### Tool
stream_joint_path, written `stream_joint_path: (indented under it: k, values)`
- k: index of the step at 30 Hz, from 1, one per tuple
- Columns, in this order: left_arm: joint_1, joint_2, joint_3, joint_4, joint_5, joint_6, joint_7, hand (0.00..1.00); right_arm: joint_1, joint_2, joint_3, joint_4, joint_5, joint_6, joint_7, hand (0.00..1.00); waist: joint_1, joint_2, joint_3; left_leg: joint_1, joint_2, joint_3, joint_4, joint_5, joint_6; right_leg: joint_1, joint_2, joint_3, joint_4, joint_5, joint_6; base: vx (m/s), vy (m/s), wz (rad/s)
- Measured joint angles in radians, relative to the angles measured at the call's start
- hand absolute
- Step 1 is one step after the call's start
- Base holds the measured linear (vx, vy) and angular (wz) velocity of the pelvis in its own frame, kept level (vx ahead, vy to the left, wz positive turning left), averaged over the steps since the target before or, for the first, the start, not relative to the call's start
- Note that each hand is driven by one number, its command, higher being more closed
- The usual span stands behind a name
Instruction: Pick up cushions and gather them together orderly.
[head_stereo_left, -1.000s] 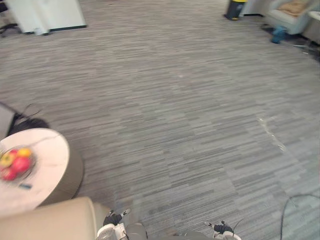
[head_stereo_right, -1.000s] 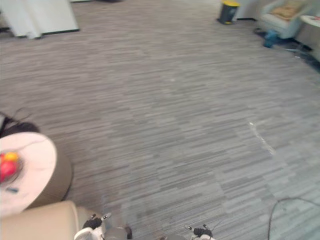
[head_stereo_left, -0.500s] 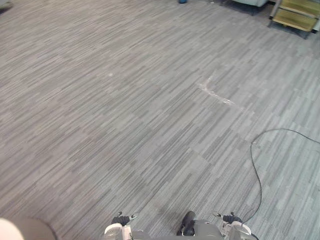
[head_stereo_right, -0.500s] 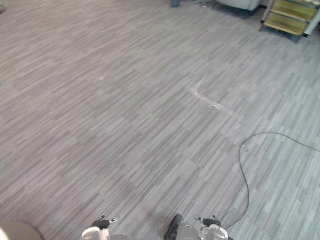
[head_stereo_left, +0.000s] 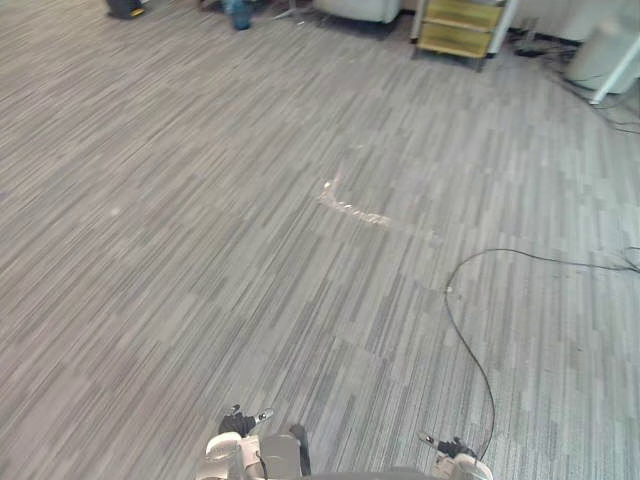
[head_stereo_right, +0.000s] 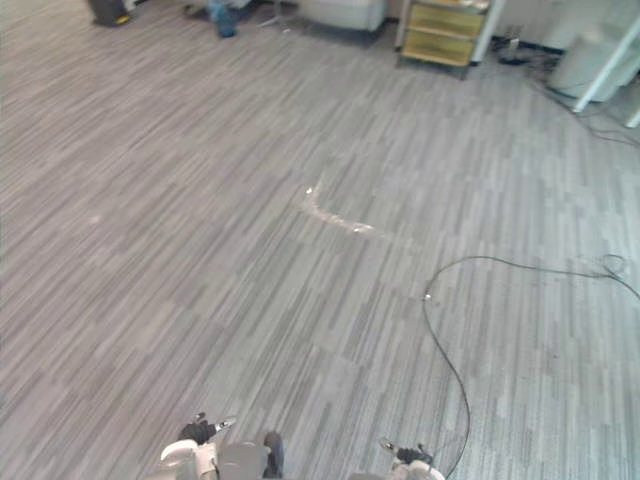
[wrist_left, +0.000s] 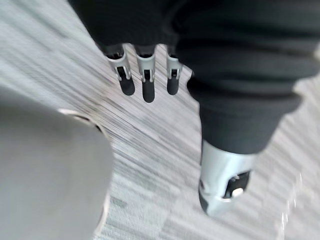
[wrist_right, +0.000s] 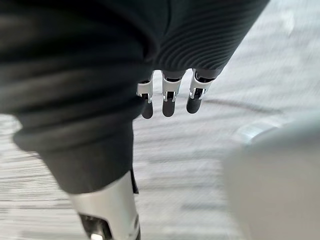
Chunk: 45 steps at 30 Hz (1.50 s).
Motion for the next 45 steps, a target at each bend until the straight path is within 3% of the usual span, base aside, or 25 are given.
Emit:
stream_joint_path:
  k: [3,5,7,8,9,12,13,16,20,21,22,23,24,25,27,29,30,32,34,36,38,40,41,43,45]
  values:
    - [0.001,0.016,-0.001,0.0,-0.001,-0.002,0.003,0.0,-0.013,-0.005,0.017,0.005,0.0,-0.001,0.004,0.0,-0.017,-0.001,0.001,0.064,0.023,0.005,-0.056,0.0,0.0,-0.054,-0.001,-0.102,-0.164,-0.014,-0.054,0.34,-0.033,-0.07]
    - [0.0,0.019,-0.001,0.001,-0.001,-0.002,0.003,0.0,-0.025,-0.011,0.015,0.006,0.002,-0.001,0.005,0.0,-0.036,-0.001,0.005,0.074,0.042,-0.006,-0.068,-0.005,-0.009,-0.12,0.049,-0.057,-0.489,0.109,-0.07,0.37,-0.147,0.2]
    - [0.013,0.025,0.001,0.001,0.0,-0.002,0.003,0.0,-0.018,-0.018,0.014,0.012,0.002,-0.001,0.005,0.0,-0.039,-0.019,0.004,0.111,0.032,-0.034,-0.063,-0.036,-0.058,-0.119,0.063,0.002,-0.606,0.223,-0.086,0.49,-0.264,0.24]
    - [0.012,0.012,0.01,0.014,0.001,-0.001,0.003,0.0,-0.022,-0.04,0.003,0.02,0.003,-0.001,0.005,0.0,-0.049,0.001,0.01,0.146,0.055,-0.078,-0.036,-0.052,-0.083,-0.118,0.083,0.015,-0.519,0.246,-0.131,0.47,-0.274,0.27]
    - [0.013,0.01,0.01,0.014,0.001,-0.002,0.002,0.0,-0.023,-0.044,0.002,0.022,0.001,-0.001,0.004,0.0,-0.048,0.006,0.007,0.139,0.064,-0.085,-0.014,-0.048,-0.087,-0.117,0.085,0.014,-0.511,0.227,-0.134,0.54,-0.375,0.11]
    - [0.008,-0.024,0.027,0.006,0.003,-0.003,-0.002,0.0,-0.03,-0.059,-0.006,0.02,0.001,-0.001,0.005,0.0,-0.044,0.068,0.002,-0.066,0.172,-0.17,0.453,0.013,-0.102,-0.057,0.165,0.006,-0.544,0.146,-0.153,0.48,-0.313,-0.28]
    - [0.008,-0.038,0.043,-0.005,0.002,-0.004,-0.003,0.0,-0.026,-0.051,0.0,0.021,0.004,0.001,0.004,0.0,-0.037,0.077,0.016,-0.154,0.223,-0.18,0.653,0.122,-0.097,0.01,0.207,0.019,-0.6,0.136,-0.172,0.48,-0.166,-0.51]
    - [0.005,-0.034,0.039,-0.041,0.001,-0.012,-0.004,0.0,-0.026,-0.047,0.003,0.059,0.017,0.002,-0.009,0.0,-0.023,0.048,0.033,-0.275,0.187,-0.124,0.758,-0.015,-0.097,0.172,0.216,0.076,-0.715,0.129,-0.198,0.44,-0.12,-0.52]
    - [0.0,-0.034,0.035,-0.06,0.0,-0.013,-0.003,0.0,-0.051,-0.046,-0.011,0.052,0.041,0.0,-0.016,0.0,-0.011,0.043,0.032,-0.367,0.065,-0.079,0.259,0.001,-0.093,0.277,0.194,0.137,-0.806,0.122,-0.161,0.54,0.02,-0.63]
    - [-0.002,-0.038,0.028,-0.06,0.0,-0.012,-0.002,0.0,-0.051,-0.045,-0.02,0.046,0.041,0.0,-0.016,0.0,-0.002,0.045,0.03,-0.369,0.011,-0.108,0.009,0.139,-0.081,0.321,0.181,0.155,-0.838,0.103,-0.129,0.51,0.132,-0.5]
    - [-0.002,-0.038,0.028,-0.059,0.0,-0.012,-0.002,0.0,-0.05,-0.045,-0.02,0.046,0.041,0.0,-0.016,0.0,-0.001,0.045,0.029,-0.369,0.008,-0.111,0.0,0.151,-0.082,0.324,0.181,0.157,-0.839,0.102,-0.127,0.56,0.181,-0.48]
    - [-0.003,-0.039,0.025,-0.06,0.0,-0.012,-0.002,0.0,-0.043,-0.049,-0.021,0.046,0.04,0.0,-0.016,0.0,0.014,0.046,0.023,-0.359,-0.006,-0.135,-0.03,0.265,-0.084,0.352,0.181,0.168,-0.854,0.091,-0.109,0.45,0.14,-0.26]
    - [-0.006,-0.023,0.013,-0.059,0.001,-0.011,-0.001,0.0,-0.035,-0.028,-0.014,0.047,0.039,0.001,-0.014,0.0,0.017,0.014,0.005,-0.348,-0.044,-0.131,-0.027,0.258,-0.019,0.36,0.148,0.175,-0.85,0.081,-0.093,0.56,0.168,-0.21]
    - [-0.008,-0.011,0.006,-0.058,0.002,-0.01,-0.002,0.0,-0.035,-0.021,-0.014,0.047,0.04,0.001,-0.014,0.0,0.012,0.0,0.005,-0.347,-0.053,-0.13,-0.015,0.241,0.006,0.36,0.136,0.175,-0.839,0.082,-0.091,0.54,0.162,0.04]
    - [-0.012,-0.008,0.004,-0.06,-0.001,-0.01,-0.003,0.0,-0.029,-0.019,-0.014,0.044,0.037,0.001,-0.013,0.0,0.022,-0.009,0.004,-0.332,-0.05,-0.107,0.066,0.159,0.012,0.324,0.115,0.198,-0.675,0.065,-0.055,0.46,0.152,-0.15]
    - [-0.006,0.002,-0.008,-0.043,0.0,-0.005,-0.002,0.0,-0.027,-0.02,0.0,0.044,0.035,0.001,-0.009,0.0,0.022,-0.009,0.003,-0.201,-0.058,-0.094,0.049,0.095,0.02,0.156,0.071,0.193,-0.187,0.108,0.11,0.46,0.165,-0.27]
    - [-0.004,0.009,-0.016,-0.035,0.0,-0.001,-0.002,0.0,-0.023,-0.019,0.007,0.045,0.035,0.001,-0.006,0.0,0.012,-0.008,0.004,-0.164,-0.06,-0.106,0.043,0.081,0.023,0.131,0.059,0.182,-0.095,0.111,0.116,0.46,0.148,0.28]
    - [0.003,0.021,-0.049,-0.019,-0.001,0.0,-0.002,0.0,-0.008,-0.024,0.017,0.045,0.036,0.002,0.002,0.0,-0.003,0.007,0.01,-0.005,-0.061,-0.121,-0.049,0.074,0.02,0.074,-0.006,0.031,0.013,0.048,0.016,0.51,0.103,0.3]
    - [0.009,0.028,-0.049,-0.018,0.0,0.0,0.001,0.0,-0.012,-0.027,0.017,0.045,0.036,0.0,0.006,0.0,-0.006,0.008,0.008,0.066,-0.052,-0.128,-0.103,0.072,0.017,0.022,-0.034,-0.077,-0.085,0.018,-0.023,0.41,0.0,0.15]
    - [0.007,0.038,-0.049,-0.018,0.0,-0.001,0.001,0.0,-0.025,-0.028,0.017,0.044,0.035,-0.001,0.007,0.0,-0.025,0.01,0.01,0.09,-0.036,-0.15,-0.118,0.062,0.013,-0.037,-0.004,-0.102,-0.272,0.036,-0.045,0.42,-0.096,0.35]
    - [0.01,0.041,-0.047,-0.018,0.001,-0.001,0.001,0.0,-0.027,-0.036,0.016,0.04,0.037,-0.001,0.007,0.0,-0.033,0.014,0.022,0.136,-0.008,-0.178,-0.116,0.0,-0.003,-0.057,0.087,-0.011,-0.629,0.195,-0.03,0.43,-0.193,0.37]
    - [0.017,0.047,-0.03,-0.011,0.001,-0.002,-0.001,0.0,-0.019,-0.035,0.007,0.041,0.037,0.0,0.007,0.0,-0.036,-0.013,0.024,0.178,-0.019,-0.211,-0.109,-0.072,-0.028,-0.059,0.092,0.05,-0.724,0.28,-0.036,0.42,-0.267,0.52]
    - [0.018,0.044,-0.028,-0.003,0.002,-0.001,0.0,0.0,-0.002,-0.043,-0.004,0.041,0.036,0.001,0.007,0.0,-0.043,-0.01,0.017,0.195,-0.007,-0.239,-0.083,-0.105,-0.028,-0.069,0.103,0.067,-0.651,0.335,-0.07,0.55,-0.325,0.58]
    - [0.037,0.014,-0.01,-0.002,0.002,-0.005,-0.003,0.0,-0.001,-0.066,-0.016,0.047,0.036,0.0,0.006,0.0,-0.044,0.034,-0.01,0.108,0.037,-0.276,0.134,-0.118,-0.03,-0.077,0.123,0.037,-0.567,0.241,-0.107,0.48,-0.267,0.37]
    - [0.022,-0.016,0.026,-0.006,-0.001,-0.003,-0.004,0.0,0.002,-0.071,-0.023,0.035,0.04,-0.001,0.005,0.0,-0.045,0.072,0.008,-0.091,0.104,-0.284,0.56,-0.019,-0.099,0.008,0.157,0.002,-0.62,0.212,-0.135,0.42,-0.261,0.34]
